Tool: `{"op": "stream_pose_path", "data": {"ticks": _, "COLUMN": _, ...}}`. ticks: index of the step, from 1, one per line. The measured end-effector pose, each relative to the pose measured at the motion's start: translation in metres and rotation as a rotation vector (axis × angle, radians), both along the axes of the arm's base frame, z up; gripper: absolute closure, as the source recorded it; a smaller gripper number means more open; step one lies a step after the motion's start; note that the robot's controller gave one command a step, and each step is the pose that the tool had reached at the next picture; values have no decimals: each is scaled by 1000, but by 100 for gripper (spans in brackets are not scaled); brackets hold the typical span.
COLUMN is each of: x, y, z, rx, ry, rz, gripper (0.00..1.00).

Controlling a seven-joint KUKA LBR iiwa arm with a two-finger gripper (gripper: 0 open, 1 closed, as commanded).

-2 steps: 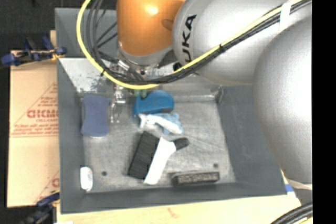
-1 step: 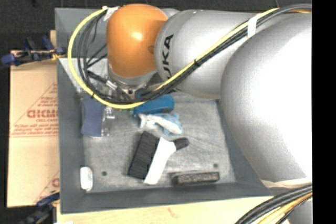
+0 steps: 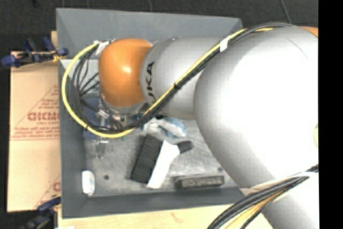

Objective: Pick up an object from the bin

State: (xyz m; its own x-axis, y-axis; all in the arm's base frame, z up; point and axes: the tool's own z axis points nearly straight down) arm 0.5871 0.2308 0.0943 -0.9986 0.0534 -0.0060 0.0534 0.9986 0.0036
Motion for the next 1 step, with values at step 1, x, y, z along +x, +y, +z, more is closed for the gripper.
{"op": "stream_pose_path", "data": {"ticks": 1, "x": -4, "y": -2, "z": -3, "rx": 1, "ry": 2, "rz": -70, "gripper": 0}}
